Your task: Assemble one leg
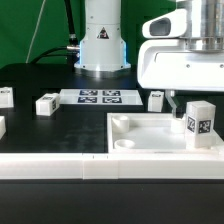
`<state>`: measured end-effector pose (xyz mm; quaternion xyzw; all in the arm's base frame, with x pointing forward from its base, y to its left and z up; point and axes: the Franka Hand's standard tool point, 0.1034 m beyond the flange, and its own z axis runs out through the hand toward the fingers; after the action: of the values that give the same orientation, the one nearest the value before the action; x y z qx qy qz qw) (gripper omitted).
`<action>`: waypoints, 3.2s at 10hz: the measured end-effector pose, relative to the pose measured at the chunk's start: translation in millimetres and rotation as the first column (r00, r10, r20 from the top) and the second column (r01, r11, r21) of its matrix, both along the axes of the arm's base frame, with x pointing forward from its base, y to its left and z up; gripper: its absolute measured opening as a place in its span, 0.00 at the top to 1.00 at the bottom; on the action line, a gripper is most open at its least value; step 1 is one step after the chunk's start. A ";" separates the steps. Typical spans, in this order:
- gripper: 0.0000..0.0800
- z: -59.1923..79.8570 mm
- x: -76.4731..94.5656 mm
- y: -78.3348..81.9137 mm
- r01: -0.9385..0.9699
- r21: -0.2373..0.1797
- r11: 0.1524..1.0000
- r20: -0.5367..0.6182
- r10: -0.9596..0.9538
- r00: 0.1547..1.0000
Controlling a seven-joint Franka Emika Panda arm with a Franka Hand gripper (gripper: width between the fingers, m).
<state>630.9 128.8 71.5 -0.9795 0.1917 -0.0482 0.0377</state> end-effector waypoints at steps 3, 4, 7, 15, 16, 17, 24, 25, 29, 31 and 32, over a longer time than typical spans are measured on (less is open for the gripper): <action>0.19 2.5 3.2 -1.7 -0.324 -0.056 0.944 0.012 0.325 0.946; 0.19 3.0 4.0 -3.2 -0.402 -0.069 0.913 0.011 0.403 0.915; 0.19 2.9 4.1 -4.8 -0.508 -0.095 0.856 0.003 0.511 0.860; 0.64 2.4 5.2 -8.3 -0.432 -0.090 0.897 0.021 0.435 0.900; 0.64 2.3 5.3 -8.3 -0.354 -0.081 0.932 0.029 0.357 0.934; 0.64 2.1 5.1 -8.4 -0.192 -0.060 0.980 0.034 0.194 0.980; 0.64 1.1 2.7 -14.4 0.604 0.033 0.797 -0.013 -0.604 0.797; 0.64 1.2 2.0 -14.7 0.690 0.040 0.723 -0.025 -0.690 0.724; 0.64 0.9 0.3 -15.0 0.877 0.055 0.477 -0.076 -0.874 0.480; 0.50 0.6 0.0 -14.9 0.902 0.058 0.429 -0.088 -0.897 0.432; 0.50 0.6 0.0 -15.0 0.877 0.057 0.477 -0.082 -0.873 0.480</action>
Offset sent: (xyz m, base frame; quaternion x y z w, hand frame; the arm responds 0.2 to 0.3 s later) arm 0.0062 0.0074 0.0050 0.0169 -0.0158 -0.2704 0.9625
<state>630.9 113.8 72.1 -0.7430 0.6668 -0.0315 0.0484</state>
